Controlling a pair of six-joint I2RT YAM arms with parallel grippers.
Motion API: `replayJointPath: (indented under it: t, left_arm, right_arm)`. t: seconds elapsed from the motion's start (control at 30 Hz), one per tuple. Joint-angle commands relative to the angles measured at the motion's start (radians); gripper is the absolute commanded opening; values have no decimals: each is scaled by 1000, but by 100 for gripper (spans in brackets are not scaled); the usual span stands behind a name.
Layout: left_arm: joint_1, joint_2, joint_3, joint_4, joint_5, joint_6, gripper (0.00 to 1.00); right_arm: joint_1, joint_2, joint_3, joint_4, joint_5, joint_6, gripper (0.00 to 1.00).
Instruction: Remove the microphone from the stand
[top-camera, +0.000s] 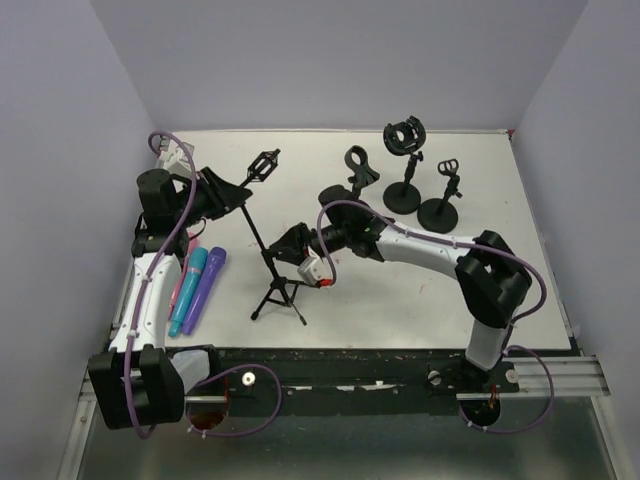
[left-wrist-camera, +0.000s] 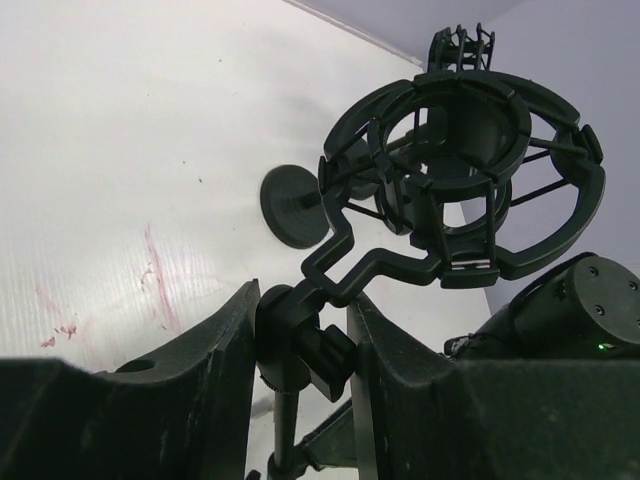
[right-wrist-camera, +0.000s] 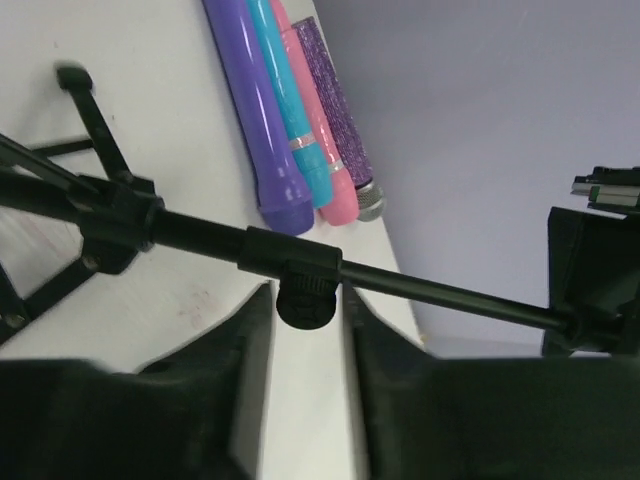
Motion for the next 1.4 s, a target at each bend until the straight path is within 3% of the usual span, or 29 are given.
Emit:
replayJointPath:
  t: [0.0,0.03,0.13,0.33,0.47,0.67,1.0,1.2,1.37]
  left_arm:
    - [-23,-24,-10,-53,90,-77,0]
    - [-23,-24,-10,-50,92,-73,0]
    - [-22,-24,-9,-37,90,-72,0]
    - [-20,-21,-18,-19,66,-50,0]
    - [-20,-12,-26,-17,52,-34,0]
    - [-21,13,-26,-3,20,-36,0]
    - [-21,34,-12,-25,-43,-22,0]
    - [-20,26,-23,0,-48,-37,0]
    - [-20,19,-32,4,-51,-37,0]
  right_arm:
    - [-6,-83,-50,-11,37,-345,60]
    - [-6,-108,-60,-49,77,-324,66]
    - [-10,-208,-136,-54,175,-177,72]
    - [-18,-352,-203,-83,342,357,73]
    - [-16,-314,-97,-178,415,772,71]
    - [-18,-144,144,-343,366,1287,68]
    - [-87,28,285,-390,151,1703,71]
    - [-98,94,241,-360,59,1896,73]
    - [-96,136,222,-281,-6,1984,69]
